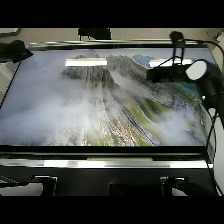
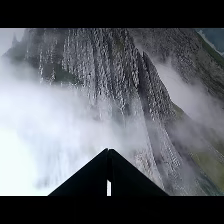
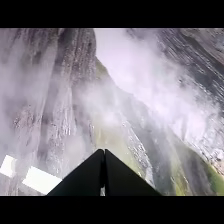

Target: Fold the clothes and pants, and hang the long-sleeved shirts on hangers.

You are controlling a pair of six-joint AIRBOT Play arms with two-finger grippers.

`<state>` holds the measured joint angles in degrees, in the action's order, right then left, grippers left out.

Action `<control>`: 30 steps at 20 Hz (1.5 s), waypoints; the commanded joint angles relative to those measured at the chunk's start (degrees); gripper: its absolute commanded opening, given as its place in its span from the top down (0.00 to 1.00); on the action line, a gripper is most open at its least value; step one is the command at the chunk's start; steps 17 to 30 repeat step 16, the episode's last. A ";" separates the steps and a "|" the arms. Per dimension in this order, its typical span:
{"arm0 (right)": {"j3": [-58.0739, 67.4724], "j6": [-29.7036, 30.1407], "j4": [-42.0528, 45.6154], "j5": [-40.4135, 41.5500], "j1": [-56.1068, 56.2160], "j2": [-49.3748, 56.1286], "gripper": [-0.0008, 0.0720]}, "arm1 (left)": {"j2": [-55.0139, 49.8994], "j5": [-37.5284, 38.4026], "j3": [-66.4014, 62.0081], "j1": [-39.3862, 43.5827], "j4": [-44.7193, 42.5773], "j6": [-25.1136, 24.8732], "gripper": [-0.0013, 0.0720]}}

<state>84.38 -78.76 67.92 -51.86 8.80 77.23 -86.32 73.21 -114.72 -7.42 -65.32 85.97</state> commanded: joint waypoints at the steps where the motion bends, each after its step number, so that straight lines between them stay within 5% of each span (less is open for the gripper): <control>1: 0.07 -0.48 0.72 2.89 5.44 -0.28 0.94 | 0.50 -0.83 0.07 0.00 -0.79 -0.55 0.96; 30: 0.07 -0.50 0.00 2.27 5.33 -2.84 0.94 | 0.39 -0.83 0.07 0.00 -0.74 -0.52 0.96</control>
